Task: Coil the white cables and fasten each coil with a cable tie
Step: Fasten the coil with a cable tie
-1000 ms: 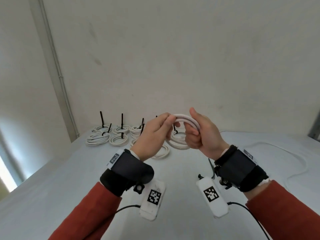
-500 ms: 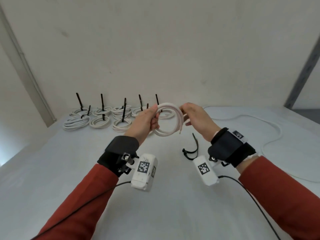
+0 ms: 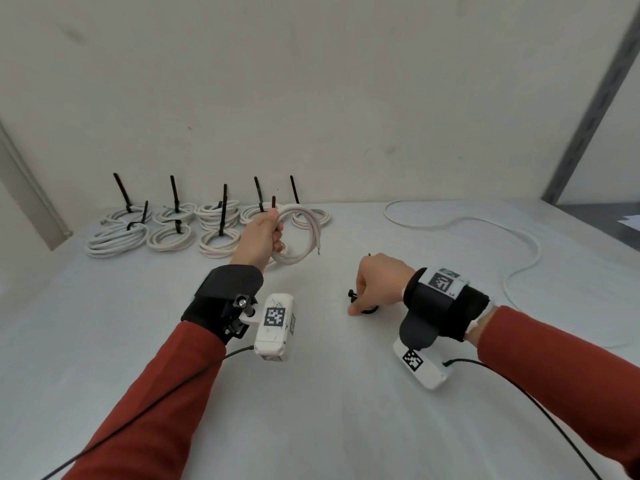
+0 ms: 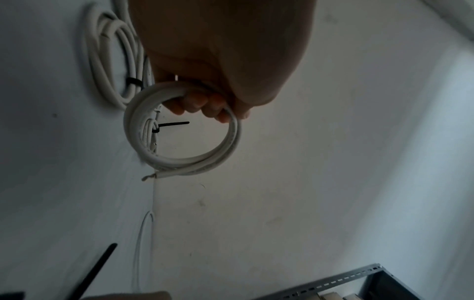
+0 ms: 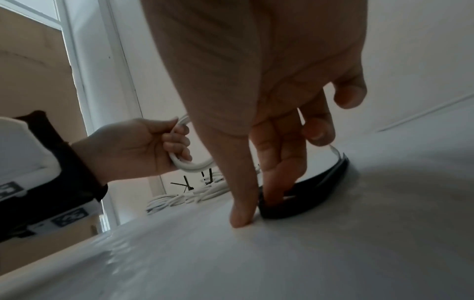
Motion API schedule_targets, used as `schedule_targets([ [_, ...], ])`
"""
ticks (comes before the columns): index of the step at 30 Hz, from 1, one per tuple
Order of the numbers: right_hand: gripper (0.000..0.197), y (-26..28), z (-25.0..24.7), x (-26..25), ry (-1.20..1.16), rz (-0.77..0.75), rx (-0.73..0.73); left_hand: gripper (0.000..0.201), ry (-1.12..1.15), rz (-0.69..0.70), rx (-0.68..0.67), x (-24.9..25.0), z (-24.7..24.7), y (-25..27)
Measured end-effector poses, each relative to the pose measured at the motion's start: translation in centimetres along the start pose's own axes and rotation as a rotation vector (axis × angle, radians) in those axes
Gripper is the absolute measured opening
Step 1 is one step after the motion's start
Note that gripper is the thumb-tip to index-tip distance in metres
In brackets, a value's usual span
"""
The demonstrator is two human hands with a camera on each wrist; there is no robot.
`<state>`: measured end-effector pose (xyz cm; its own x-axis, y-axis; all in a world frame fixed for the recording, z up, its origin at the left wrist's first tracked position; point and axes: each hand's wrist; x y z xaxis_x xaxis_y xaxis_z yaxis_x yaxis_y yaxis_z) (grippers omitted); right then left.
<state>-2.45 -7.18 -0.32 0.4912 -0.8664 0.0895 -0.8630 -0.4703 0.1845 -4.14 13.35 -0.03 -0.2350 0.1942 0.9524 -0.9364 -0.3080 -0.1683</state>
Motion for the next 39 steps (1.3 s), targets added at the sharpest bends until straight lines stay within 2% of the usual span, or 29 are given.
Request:
schedule_targets([
  [5, 0.027, 0.8, -2.8, 0.7, -0.086, -0.078, -0.055, 0.038, -0.005, -0.010, 0.019, 0.5, -1.4, -0.7],
  [9, 0.031, 3.3, -7.6, 1.6, -0.229, -0.120, 0.031, 0.038, -0.029, 0.001, 0.064, 0.8, -2.6, -1.3],
  [13, 0.027, 5.8, -10.7, 0.7, -0.650, -0.247, 0.184, 0.038, -0.038, -0.006, 0.073, 1.1, -2.7, -1.3],
  [17, 0.022, 4.7, -10.2, -1.5, -0.852, -0.327, 0.274, 0.037, 0.009, 0.021, 0.061, 2.1, -1.9, -1.0],
  [20, 0.016, 2.3, -8.5, -2.9, -0.876, -0.294, 0.368, 0.038, 0.041, 0.047, 0.031, 2.9, -1.3, -0.5],
  [22, 0.011, 0.9, -7.6, -3.7, -0.890, -0.270, 0.486, 0.038, 0.058, 0.058, 0.012, 3.4, -0.9, -0.1],
  [26, 0.011, -1.4, -6.7, -4.5, -0.973, -0.220, 0.722, 0.037, 0.041, 0.071, -0.051, 3.3, 0.0, 0.3],
  [29, 0.013, -2.4, -6.6, -4.5, -1.032, -0.179, 0.808, 0.037, -0.040, 0.088, -0.106, 2.9, 0.4, 0.6],
  [33, 0.012, -2.8, -6.6, -4.0, -1.096, -0.153, 0.808, 0.033, -0.123, 0.124, -0.159, 3.3, 0.7, 1.4],
  [37, 0.004, -2.7, -6.7, -3.2, -1.153, -0.183, 0.673, 0.036, -0.214, 0.171, -0.221, 3.5, 0.9, 2.0],
  [39, 0.013, -2.5, -7.2, -2.9, -1.158, -0.224, 0.581, 0.045, -0.210, 0.156, -0.221, 3.3, 1.1, 2.1],
])
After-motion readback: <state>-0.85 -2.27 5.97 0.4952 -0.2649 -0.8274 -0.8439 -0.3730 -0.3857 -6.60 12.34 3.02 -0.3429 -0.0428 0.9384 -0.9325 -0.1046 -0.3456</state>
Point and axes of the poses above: each hand's wrist, its own y-axis away from the middle knuckle, its own z-axis out of the palm, x = y × z, and after that the axes turned 10 degrees about y, right-handed
